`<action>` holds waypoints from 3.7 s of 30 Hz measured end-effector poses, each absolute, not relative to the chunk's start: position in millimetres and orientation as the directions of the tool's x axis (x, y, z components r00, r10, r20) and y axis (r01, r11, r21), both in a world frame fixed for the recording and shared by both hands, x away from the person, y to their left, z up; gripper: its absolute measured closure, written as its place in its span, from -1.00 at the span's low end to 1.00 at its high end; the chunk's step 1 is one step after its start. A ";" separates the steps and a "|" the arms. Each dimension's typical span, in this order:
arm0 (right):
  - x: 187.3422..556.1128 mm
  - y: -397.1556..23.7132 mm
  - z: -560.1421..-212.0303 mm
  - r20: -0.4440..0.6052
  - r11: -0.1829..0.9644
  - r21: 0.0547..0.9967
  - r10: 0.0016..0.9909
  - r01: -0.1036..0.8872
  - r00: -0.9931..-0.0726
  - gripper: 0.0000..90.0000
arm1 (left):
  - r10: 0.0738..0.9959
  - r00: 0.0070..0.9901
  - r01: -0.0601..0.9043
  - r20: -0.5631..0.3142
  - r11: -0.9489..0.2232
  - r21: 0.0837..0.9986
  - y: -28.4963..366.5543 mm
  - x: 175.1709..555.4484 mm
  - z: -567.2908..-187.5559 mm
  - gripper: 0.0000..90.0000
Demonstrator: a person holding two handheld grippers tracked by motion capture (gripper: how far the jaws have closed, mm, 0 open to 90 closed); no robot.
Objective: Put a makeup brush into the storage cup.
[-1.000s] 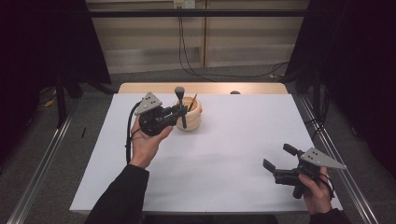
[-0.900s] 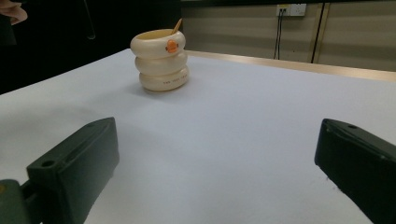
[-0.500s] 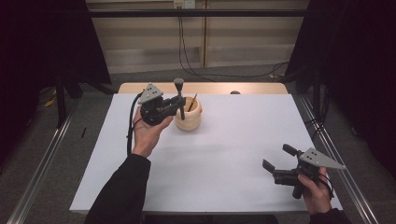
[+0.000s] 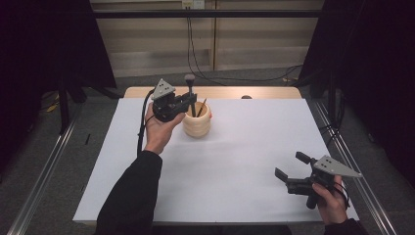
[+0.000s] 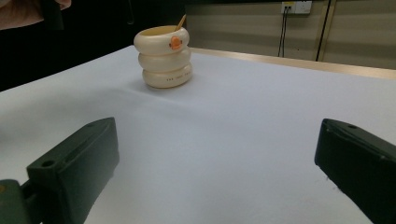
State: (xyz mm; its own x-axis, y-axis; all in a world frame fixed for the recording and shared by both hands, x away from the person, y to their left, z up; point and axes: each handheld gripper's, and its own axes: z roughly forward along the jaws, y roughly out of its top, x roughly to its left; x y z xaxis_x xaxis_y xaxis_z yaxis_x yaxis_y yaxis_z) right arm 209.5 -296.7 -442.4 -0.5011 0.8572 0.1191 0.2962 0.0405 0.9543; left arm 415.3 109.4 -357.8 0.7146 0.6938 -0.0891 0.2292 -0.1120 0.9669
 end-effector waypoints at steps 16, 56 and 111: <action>208.9 -297.1 -441.5 0.124 0.036 0.955 0.854 0.294 -0.506 -1.00 | 0.722 0.687 0.252 -0.076 -0.139 0.958 101.2 436.2 -381.9 0.75; 208.1 -295.5 -441.7 0.122 0.040 0.955 0.852 0.294 -0.509 -0.99 | 0.732 0.674 0.317 -0.105 -0.158 0.935 98.8 439.0 -413.9 0.48; 209.3 -297.2 -441.7 0.127 0.033 0.954 0.854 0.297 -0.505 -0.99 | 0.711 0.684 0.309 -0.163 -0.080 0.948 118.4 408.5 -396.3 -0.96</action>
